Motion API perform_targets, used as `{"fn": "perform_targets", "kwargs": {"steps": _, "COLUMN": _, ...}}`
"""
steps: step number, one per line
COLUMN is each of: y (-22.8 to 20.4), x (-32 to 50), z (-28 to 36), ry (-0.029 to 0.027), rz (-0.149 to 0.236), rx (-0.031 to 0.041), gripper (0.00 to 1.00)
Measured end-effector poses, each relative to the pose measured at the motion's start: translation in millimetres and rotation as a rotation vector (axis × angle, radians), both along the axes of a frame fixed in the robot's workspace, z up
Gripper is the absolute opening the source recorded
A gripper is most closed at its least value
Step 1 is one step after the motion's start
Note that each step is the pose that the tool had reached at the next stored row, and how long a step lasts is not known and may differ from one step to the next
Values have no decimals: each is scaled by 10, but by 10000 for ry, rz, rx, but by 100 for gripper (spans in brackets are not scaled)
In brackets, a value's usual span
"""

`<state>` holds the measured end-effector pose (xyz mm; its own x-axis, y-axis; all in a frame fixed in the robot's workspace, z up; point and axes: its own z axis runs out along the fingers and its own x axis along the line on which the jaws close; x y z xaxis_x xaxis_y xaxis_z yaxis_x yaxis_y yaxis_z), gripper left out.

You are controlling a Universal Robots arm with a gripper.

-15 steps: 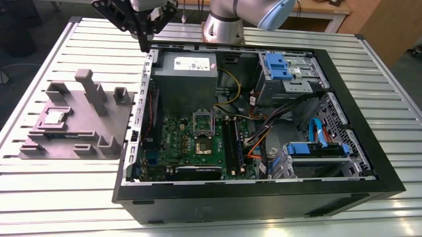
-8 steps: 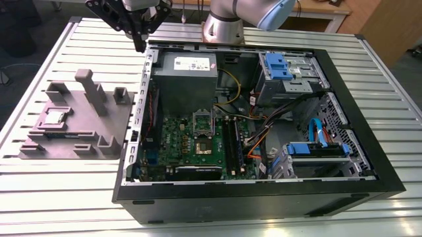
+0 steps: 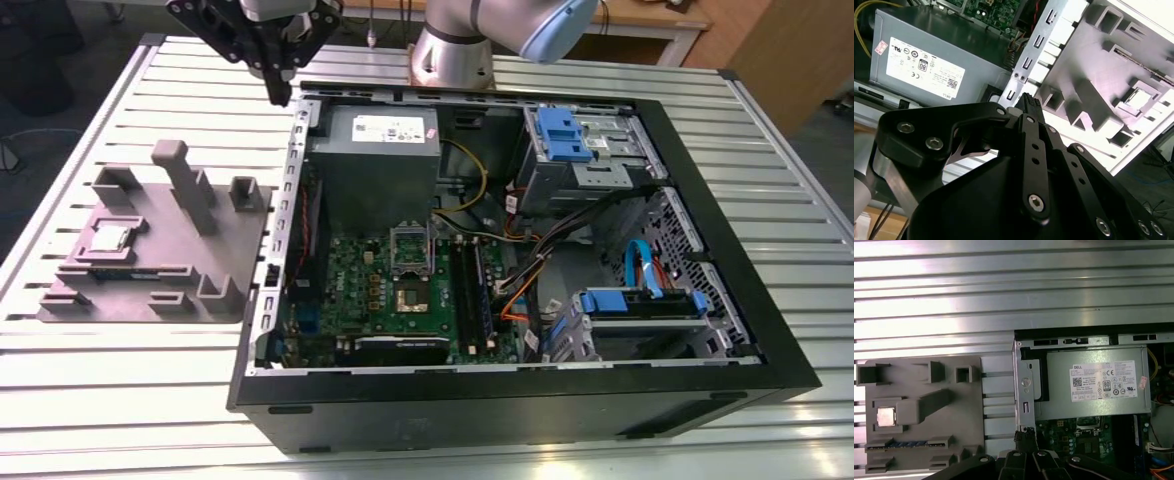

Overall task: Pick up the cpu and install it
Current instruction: 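Reach for the cpu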

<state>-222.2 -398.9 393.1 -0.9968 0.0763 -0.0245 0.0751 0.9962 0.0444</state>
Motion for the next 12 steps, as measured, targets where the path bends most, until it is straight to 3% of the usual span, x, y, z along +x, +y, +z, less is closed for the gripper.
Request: {"fn": "perform_targets", "kwargs": {"steps": 12, "y": 0, "x": -147, "z": -2, "ry": 0, "rz": 1, "rx": 1, "gripper": 10}}
